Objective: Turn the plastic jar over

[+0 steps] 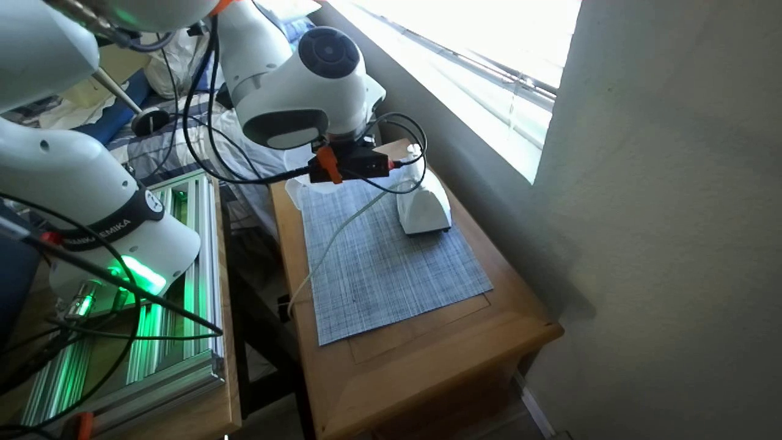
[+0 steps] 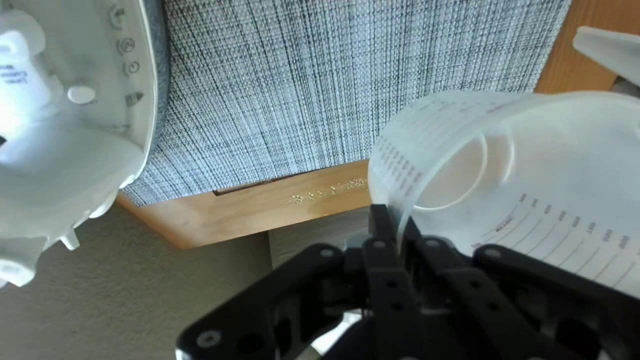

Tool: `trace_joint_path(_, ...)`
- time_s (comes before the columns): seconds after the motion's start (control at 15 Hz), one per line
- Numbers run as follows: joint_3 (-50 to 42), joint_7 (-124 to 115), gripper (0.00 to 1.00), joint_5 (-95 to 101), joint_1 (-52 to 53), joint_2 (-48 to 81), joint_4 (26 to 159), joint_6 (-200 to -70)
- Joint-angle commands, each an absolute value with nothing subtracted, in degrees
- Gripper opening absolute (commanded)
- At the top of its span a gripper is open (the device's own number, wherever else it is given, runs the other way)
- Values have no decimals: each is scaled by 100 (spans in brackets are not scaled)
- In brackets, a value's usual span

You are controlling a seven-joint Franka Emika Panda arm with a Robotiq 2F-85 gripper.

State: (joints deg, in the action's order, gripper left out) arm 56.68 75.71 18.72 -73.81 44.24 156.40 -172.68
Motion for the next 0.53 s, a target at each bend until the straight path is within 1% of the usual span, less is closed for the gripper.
trace_joint_path(0.0, 5529, 7282, 22, 1682, -7363, 4560, 15517, -17191)
trace_joint_path(0.07, 5490, 7208, 32, 1670, -7361, 4557, 15510, -17190)
trace_joint_path(0.2, 5423, 7081, 44, 1669, -7358, 4559, 15498, -17181)
trace_joint_path(0.27, 5394, 7024, 51, 1676, -7357, 4558, 15491, -17174)
trace_joint_path(0.4, 5342, 6932, 60, 1687, -7354, 4549, 15477, -17159)
trace_joint_path(0.47, 5318, 6876, 63, 1689, -7344, 4533, 15471, -17153)
